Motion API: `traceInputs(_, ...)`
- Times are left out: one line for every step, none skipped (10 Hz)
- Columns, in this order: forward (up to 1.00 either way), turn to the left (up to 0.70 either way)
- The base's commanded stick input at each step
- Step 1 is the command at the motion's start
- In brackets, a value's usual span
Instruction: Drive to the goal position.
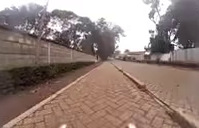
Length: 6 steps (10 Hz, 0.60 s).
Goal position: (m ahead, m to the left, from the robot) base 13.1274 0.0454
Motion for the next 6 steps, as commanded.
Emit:
traceInputs(0.70,0.00)
traceInputs(0.70,0.00)
traceInputs(0.70,0.00)
traceInputs(0.70,0.00)
traceInputs(0.70,0.00)
traceInputs(0.70,0.00)
